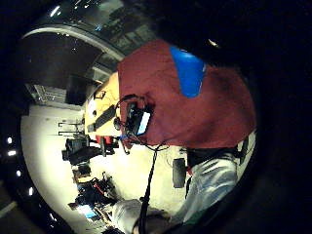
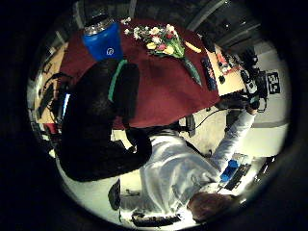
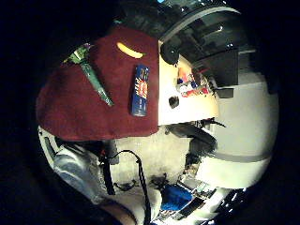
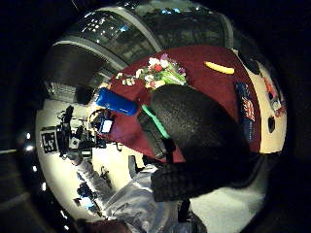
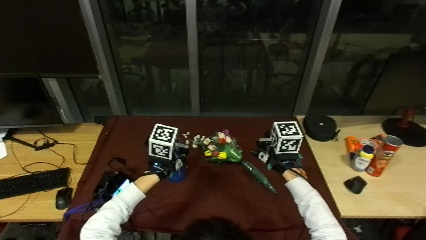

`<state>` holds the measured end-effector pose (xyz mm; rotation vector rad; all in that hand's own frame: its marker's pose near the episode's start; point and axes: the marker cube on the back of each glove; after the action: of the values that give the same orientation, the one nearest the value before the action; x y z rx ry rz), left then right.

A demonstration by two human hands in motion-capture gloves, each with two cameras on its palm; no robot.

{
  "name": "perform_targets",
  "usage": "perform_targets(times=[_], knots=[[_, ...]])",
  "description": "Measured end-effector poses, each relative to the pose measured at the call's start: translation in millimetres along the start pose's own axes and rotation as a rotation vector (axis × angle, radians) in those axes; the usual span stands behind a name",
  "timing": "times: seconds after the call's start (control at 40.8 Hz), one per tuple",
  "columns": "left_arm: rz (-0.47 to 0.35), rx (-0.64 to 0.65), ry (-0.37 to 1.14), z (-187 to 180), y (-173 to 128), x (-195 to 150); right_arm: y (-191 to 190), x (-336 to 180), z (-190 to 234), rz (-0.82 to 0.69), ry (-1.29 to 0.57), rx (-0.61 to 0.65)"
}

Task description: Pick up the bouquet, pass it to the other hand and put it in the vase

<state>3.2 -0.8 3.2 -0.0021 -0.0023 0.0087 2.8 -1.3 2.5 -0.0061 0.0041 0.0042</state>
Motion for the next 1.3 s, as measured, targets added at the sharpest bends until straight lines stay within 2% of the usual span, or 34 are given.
perform_targets(times=[0.343, 0.662, 0.883, 1.055, 1.3], knots=[[0.04, 0.022, -0.043, 12.9, 6.9, 16.9, 2.3, -0.7, 5.0, -0.015, -0.002, -0.019], [0.068, 0.076, 0.028, 29.7, 2.0, 27.8, 2.1, -2.5, 7.8, -0.015, -0.028, -0.061], [0.127, 0.125, 0.022, 50.7, -3.7, 46.0, -19.1, 4.5, 13.5, 0.064, -0.104, -0.084], [0.169, 0.175, 0.017, 60.1, -3.7, 57.5, -50.1, 18.0, 53.5, 0.13, -0.145, -0.132], [0.191, 0.182, 0.043, 65.1, -8.6, 66.3, -70.4, 35.0, 128.8, 0.197, -0.194, -0.216]])
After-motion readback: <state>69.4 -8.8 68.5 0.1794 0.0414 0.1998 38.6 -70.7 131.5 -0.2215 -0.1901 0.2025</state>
